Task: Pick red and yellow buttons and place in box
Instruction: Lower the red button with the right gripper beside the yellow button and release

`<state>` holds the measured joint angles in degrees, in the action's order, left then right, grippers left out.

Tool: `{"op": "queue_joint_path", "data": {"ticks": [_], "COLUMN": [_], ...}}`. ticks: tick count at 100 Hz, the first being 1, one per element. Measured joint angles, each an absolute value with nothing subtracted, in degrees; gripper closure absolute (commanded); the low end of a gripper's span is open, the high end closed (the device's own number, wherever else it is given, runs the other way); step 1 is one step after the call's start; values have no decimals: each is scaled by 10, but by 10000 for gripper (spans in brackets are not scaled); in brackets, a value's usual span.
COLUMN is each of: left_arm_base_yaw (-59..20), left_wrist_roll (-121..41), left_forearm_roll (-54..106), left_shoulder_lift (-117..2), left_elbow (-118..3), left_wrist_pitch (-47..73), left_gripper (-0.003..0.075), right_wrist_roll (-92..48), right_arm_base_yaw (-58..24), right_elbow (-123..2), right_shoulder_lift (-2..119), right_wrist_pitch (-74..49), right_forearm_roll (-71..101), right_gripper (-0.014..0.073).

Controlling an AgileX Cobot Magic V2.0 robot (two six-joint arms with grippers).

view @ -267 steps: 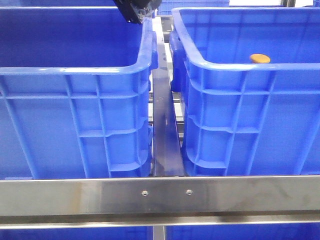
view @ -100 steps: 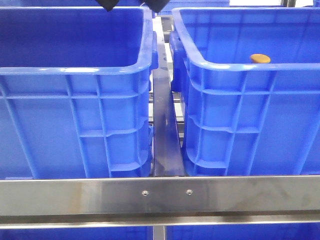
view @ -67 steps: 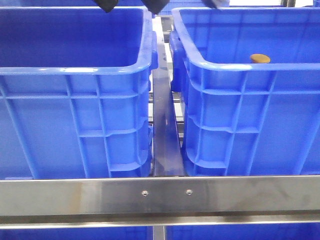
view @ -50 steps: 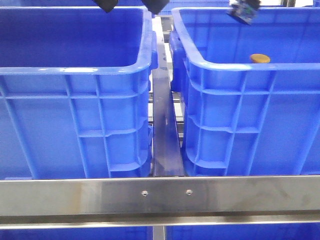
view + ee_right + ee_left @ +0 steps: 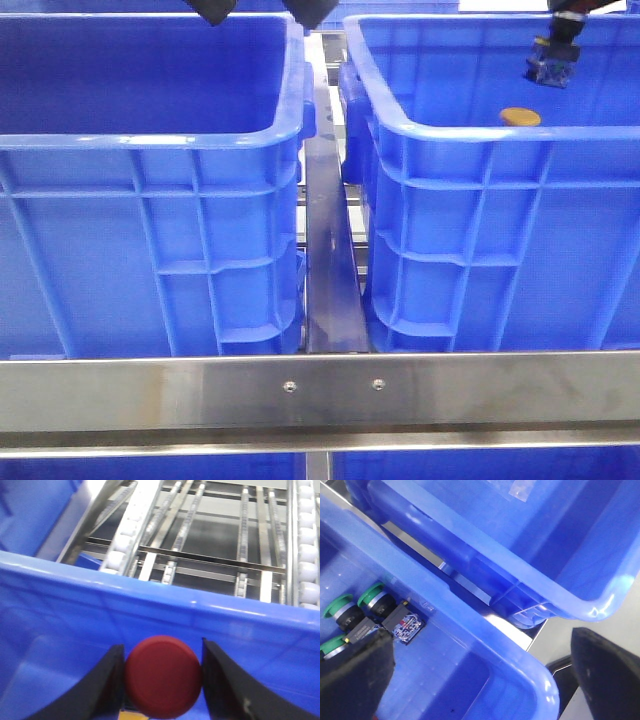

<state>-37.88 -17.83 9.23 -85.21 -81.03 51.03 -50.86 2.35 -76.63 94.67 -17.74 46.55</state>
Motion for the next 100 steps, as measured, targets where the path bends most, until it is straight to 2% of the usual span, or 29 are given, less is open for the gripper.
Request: {"op": "queue_joint_path", "data": {"ticks": [90, 100], "left_arm_base_yaw": [-379, -379], "left_wrist_roll": [-178, -178], "left_forearm_roll": [91, 91], "left_shoulder_lift": [-852, -852], "left_elbow": [-810, -810], "left_wrist_pitch": [510, 510], "left_gripper": [50, 50], "right_wrist_roll": [-510, -510], "right_arm_base_yaw": [24, 24], "right_elbow": [-771, -772], "right_shoulder_lift": [1076, 1077], "right_wrist_pitch": [-103, -103], "right_forearm_roll": [471, 473], "right_gripper": [403, 372]}}
